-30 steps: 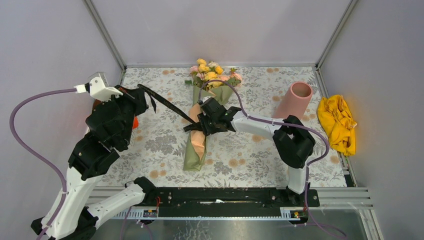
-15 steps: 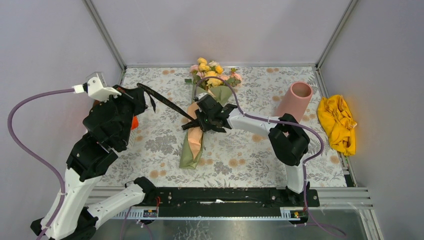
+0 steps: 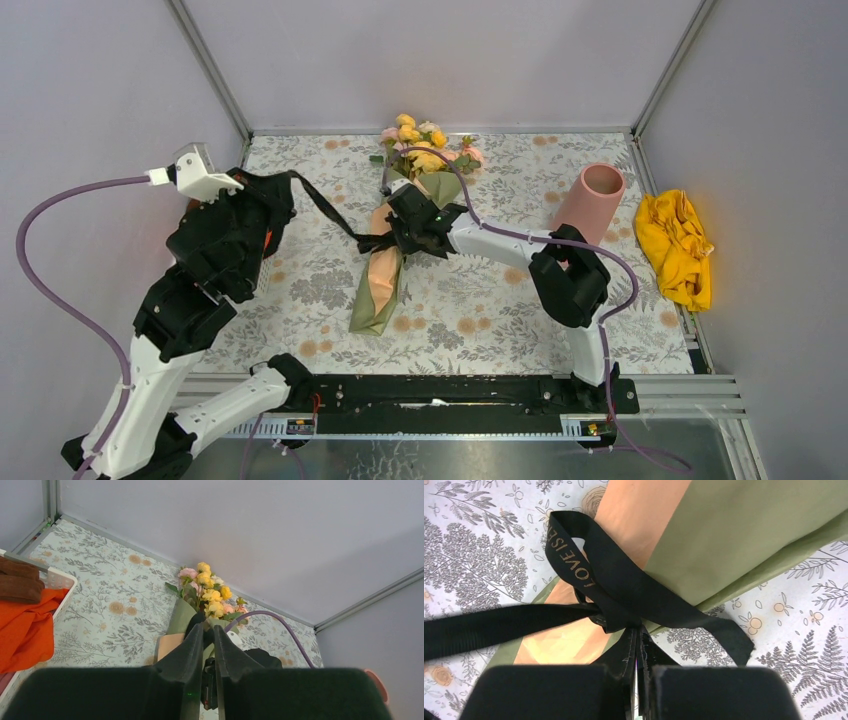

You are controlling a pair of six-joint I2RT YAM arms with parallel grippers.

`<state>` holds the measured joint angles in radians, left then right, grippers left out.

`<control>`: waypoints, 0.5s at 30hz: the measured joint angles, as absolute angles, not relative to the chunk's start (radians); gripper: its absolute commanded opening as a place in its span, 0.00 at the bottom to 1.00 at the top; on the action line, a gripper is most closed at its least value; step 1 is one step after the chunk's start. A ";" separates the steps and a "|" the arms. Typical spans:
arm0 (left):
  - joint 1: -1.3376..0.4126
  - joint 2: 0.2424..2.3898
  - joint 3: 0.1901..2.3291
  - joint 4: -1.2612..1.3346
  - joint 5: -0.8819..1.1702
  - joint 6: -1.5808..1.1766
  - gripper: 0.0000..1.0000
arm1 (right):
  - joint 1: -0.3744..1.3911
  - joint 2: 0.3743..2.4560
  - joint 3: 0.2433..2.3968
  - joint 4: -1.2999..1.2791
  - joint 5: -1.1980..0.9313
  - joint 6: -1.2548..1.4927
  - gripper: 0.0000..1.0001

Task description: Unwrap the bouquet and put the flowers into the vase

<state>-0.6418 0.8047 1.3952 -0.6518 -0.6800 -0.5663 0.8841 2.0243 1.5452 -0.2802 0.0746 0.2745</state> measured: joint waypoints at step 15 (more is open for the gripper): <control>-0.642 0.875 1.249 -0.607 -0.681 -0.573 0.76 | 0.885 1.905 1.488 -0.307 0.221 0.255 0.00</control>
<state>-0.6418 0.8749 1.2491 -0.6067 -0.6811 -0.5728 0.8848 1.9053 1.4879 -0.3065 0.2214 0.2550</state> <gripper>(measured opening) 0.763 0.011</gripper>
